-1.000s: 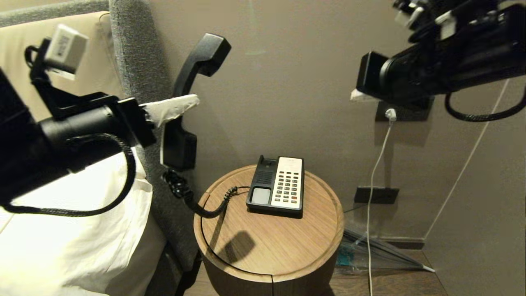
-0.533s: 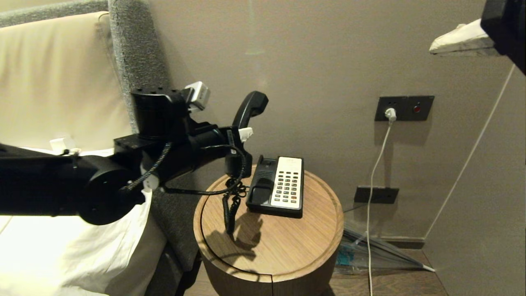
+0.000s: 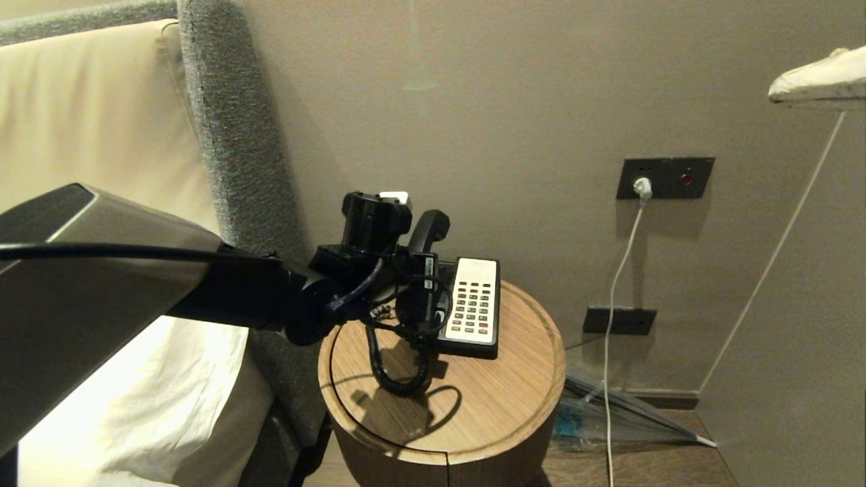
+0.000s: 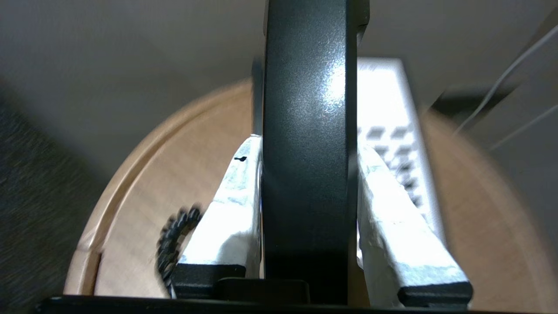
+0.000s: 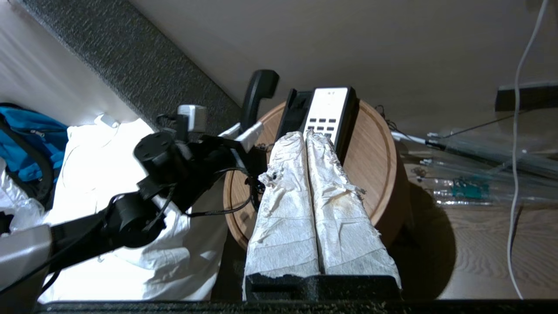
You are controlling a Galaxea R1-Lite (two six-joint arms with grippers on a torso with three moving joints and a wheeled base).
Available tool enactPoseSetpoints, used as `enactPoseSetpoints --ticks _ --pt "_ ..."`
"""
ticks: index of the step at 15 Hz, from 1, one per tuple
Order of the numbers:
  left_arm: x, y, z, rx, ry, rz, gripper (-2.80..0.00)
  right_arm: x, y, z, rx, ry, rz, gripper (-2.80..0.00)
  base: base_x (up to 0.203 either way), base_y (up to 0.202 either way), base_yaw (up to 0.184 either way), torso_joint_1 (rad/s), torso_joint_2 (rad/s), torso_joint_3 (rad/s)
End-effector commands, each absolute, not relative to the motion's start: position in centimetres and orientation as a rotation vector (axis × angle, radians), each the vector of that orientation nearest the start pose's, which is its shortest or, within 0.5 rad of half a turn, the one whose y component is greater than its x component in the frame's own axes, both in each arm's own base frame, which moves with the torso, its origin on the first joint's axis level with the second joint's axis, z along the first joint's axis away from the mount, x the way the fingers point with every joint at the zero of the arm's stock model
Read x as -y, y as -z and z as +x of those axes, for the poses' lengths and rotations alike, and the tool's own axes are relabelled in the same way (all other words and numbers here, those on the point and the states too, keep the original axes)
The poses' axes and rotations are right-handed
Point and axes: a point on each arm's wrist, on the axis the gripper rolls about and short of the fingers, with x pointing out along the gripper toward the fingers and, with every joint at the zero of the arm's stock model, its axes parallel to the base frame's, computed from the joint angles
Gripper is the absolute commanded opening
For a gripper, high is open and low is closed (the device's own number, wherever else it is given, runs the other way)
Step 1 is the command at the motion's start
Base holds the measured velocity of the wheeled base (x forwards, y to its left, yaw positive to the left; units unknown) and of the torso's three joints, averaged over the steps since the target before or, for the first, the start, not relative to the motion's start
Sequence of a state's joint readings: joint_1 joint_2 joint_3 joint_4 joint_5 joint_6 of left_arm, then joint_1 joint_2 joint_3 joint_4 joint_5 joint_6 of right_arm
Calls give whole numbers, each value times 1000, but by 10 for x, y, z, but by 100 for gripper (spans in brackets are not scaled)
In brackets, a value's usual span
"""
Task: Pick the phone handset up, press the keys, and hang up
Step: Put the handset back
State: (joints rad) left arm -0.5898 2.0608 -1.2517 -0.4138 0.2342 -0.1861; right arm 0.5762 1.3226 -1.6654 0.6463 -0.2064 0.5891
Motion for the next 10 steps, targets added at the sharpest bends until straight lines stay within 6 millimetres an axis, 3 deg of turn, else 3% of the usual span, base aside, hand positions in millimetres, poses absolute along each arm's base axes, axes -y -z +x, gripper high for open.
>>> enactPoseSetpoints --ticks 1,10 --pt "226 -143 347 -426 310 -3 -280 -79 -386 130 -386 -272 465 -280 0 0 0 0 0 0" --pt "239 -139 362 -486 306 26 -280 -70 -364 115 -405 -280 458 -280 0 0 0 0 0 0"
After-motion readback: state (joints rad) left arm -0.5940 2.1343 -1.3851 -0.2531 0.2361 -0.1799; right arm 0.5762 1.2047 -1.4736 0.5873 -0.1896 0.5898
